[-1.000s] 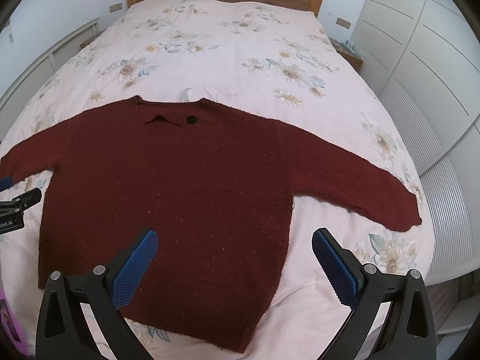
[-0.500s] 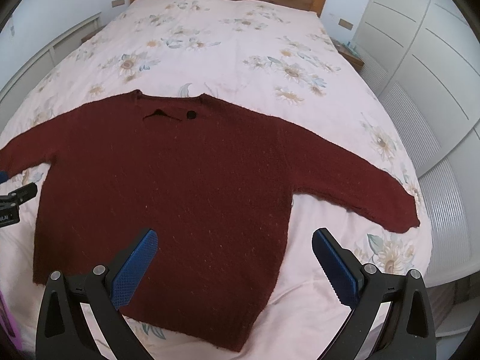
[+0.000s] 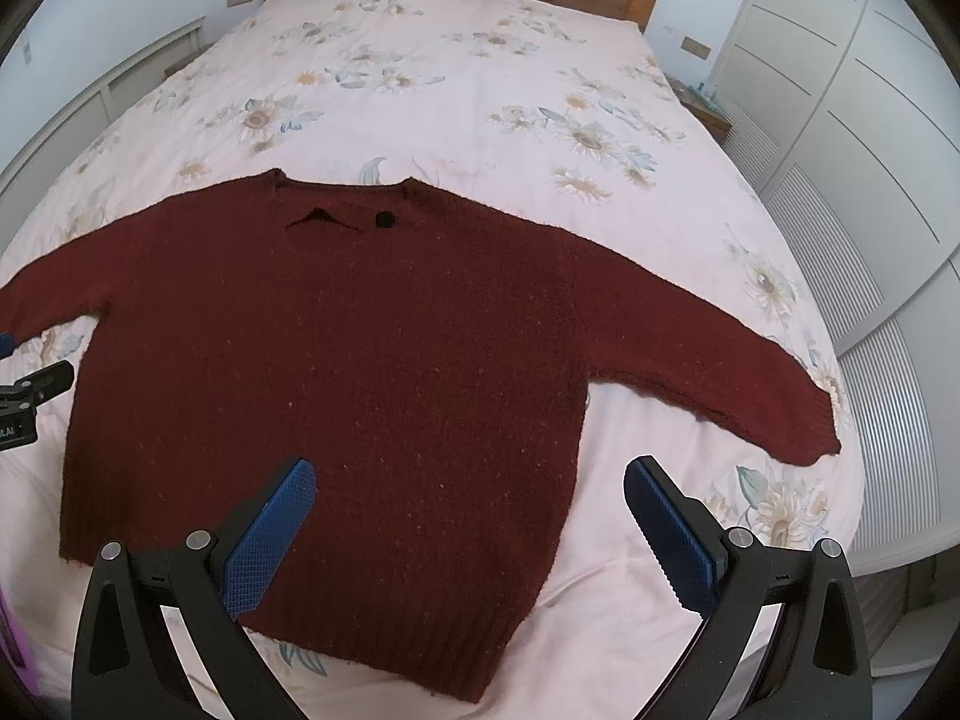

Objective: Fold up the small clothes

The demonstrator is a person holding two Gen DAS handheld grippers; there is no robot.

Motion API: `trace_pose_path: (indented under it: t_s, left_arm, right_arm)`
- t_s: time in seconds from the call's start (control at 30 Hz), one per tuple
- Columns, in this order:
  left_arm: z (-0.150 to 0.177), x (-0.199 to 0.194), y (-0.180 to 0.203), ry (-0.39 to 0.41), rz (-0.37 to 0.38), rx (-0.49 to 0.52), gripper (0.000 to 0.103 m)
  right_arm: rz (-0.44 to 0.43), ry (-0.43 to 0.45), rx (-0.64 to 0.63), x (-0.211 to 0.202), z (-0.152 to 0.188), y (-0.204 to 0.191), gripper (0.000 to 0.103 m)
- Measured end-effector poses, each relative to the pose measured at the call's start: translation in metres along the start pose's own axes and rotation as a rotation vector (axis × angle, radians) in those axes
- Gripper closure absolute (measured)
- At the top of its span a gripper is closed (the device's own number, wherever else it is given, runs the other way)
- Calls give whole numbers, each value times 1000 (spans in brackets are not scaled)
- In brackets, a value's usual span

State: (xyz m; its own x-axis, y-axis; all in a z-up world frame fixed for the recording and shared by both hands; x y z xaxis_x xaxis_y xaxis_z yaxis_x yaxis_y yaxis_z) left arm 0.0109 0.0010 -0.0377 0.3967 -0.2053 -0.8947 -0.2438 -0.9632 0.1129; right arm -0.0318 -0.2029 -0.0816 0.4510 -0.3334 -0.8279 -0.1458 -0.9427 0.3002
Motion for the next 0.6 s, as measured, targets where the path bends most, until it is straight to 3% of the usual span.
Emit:
trace_pose_path:
  t_s: [0.6]
  left_arm:
    - [3, 3, -4, -11, 6, 7, 1]
  right_arm:
    - [-5, -5, -9, 3, 4, -8, 0]
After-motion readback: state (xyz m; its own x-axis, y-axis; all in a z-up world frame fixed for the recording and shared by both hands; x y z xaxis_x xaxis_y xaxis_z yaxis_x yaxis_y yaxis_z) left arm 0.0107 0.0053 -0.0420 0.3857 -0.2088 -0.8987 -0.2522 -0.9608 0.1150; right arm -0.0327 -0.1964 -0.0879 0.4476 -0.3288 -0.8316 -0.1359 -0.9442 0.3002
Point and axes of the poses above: each gripper's, at about its wrist camera, not at the fingertips, and x roughly the way its jaws point, y to its right, z to its underside, the point moved 3 cm from there along x, roughly the way its jaws point, and after that the axes turned 13 degrees about z, right-handed, at the moved point
